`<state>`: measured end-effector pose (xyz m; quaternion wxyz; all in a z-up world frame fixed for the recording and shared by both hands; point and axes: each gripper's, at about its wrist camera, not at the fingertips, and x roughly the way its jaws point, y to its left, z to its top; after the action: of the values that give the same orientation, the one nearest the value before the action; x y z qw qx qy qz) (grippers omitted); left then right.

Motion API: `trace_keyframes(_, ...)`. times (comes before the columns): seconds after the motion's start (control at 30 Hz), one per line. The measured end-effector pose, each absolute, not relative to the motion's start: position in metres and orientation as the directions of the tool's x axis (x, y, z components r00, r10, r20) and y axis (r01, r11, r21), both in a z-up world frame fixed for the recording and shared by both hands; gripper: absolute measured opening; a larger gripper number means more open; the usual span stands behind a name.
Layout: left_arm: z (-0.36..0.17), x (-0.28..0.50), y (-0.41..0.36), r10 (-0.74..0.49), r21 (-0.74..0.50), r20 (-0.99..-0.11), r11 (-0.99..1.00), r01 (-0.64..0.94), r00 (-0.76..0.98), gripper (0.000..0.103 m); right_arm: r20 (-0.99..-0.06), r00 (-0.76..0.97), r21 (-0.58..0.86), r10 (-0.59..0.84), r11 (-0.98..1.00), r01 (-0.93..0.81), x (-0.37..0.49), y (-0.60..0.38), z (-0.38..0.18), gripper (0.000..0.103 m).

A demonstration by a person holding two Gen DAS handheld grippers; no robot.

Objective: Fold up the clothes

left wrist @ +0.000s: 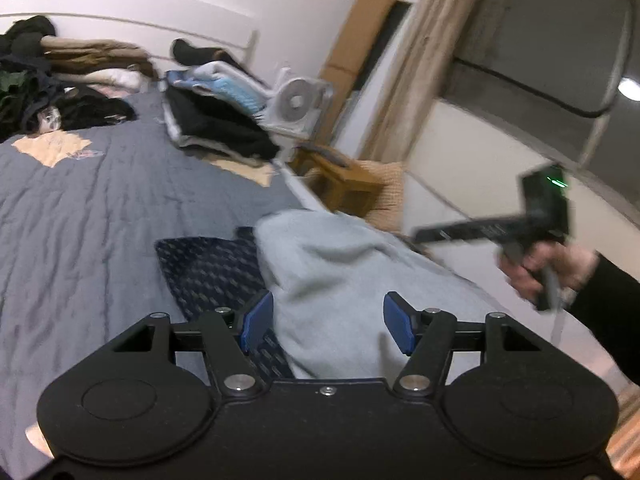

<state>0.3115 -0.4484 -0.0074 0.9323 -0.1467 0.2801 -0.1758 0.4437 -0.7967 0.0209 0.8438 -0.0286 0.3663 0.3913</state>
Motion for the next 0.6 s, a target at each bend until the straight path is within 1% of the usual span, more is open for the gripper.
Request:
trace_keyframes(0.2,-0.03,0.363,-0.454,-0.389,-0.383,-0.545,0.904,0.191,0.743,0.06,-0.659,0.374,0.227,0.652,0.647,-0.728,0.444,-0.779,0.004,0.044)
trace_keyframes(0.23,-0.034,0.37,-0.457,-0.393,-0.384,-0.558,0.903,0.192,0.731,0.06,-0.664,0.369,0.223,0.651,0.642,-0.733,0.444,-0.777,0.002,0.042)
trace_keyframes(0.27,-0.037,0.373,-0.459,-0.396,-0.381,-0.56,0.903,0.198,0.727,0.06,-0.669,0.369,0.216,0.645,0.644,-0.734,0.443,-0.776,0.0,0.034)
trace_keyframes(0.3,-0.039,0.377,-0.461,-0.4,-0.378,-0.562,0.903,0.205,0.724,0.048,-0.674,0.371,0.209,0.639,0.647,-0.733,0.442,-0.775,-0.001,0.026)
trace_keyframes(0.33,-0.04,0.378,-0.462,-0.422,-0.396,-0.548,0.891,0.221,0.722,0.024,-0.674,0.373,0.209,0.638,0.649,-0.732,0.442,-0.775,-0.001,0.014)
trace_keyframes(0.37,-0.041,0.379,-0.463,-0.447,-0.417,-0.531,0.877,0.237,0.72,0.015,-0.66,0.386,0.209,0.645,0.651,-0.73,0.44,-0.777,0.001,0.011)
trace_keyframes(0.43,-0.036,0.375,-0.466,-0.449,-0.401,-0.497,0.878,0.263,0.742,0.011,-0.619,0.424,0.207,0.662,0.658,-0.724,0.436,-0.783,0.008,0.009)
trace_keyframes(0.5,-0.026,0.364,-0.471,-0.444,-0.349,-0.456,0.887,0.304,0.771,0.009,-0.54,0.482,0.191,0.69,0.659,-0.728,0.426,-0.793,0.021,0.009)
trace_keyframes(0.57,-0.014,0.351,-0.471,-0.455,-0.338,-0.358,0.877,0.341,0.815,0.008,-0.44,0.535,0.185,0.721,0.656,-0.732,0.414,-0.805,0.034,0.009)
trace_keyframes(0.6,-0.01,0.349,-0.471,-0.457,-0.341,-0.333,0.874,0.346,0.825,0.008,-0.414,0.55,0.182,0.725,0.658,-0.731,0.41,-0.81,0.038,0.009)
